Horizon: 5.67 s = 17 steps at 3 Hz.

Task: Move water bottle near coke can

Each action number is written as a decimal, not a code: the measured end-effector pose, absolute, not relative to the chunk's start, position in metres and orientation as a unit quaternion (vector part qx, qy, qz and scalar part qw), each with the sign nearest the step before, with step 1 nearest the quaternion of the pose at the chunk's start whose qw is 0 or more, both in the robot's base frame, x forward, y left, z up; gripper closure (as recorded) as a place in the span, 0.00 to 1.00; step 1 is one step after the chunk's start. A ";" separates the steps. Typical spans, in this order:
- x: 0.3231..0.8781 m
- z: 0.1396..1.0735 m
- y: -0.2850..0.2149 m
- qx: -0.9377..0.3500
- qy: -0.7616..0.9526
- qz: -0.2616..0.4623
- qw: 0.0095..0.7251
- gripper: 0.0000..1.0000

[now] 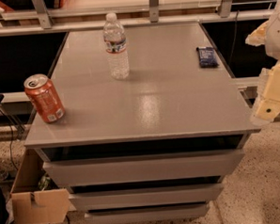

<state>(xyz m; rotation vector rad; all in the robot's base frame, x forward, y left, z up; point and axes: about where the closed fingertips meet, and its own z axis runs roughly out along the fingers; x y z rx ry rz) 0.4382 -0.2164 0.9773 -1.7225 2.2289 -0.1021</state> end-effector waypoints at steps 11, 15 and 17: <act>0.674 0.909 -0.075 -0.339 0.773 0.188 0.503 0.00; 0.686 0.914 -0.031 -0.382 0.678 0.309 0.547 0.00; 0.689 0.918 0.018 -0.418 0.633 0.340 0.556 0.00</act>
Offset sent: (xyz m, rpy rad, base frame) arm 0.0342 -0.0086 -0.0261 0.1741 -0.0311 -0.1721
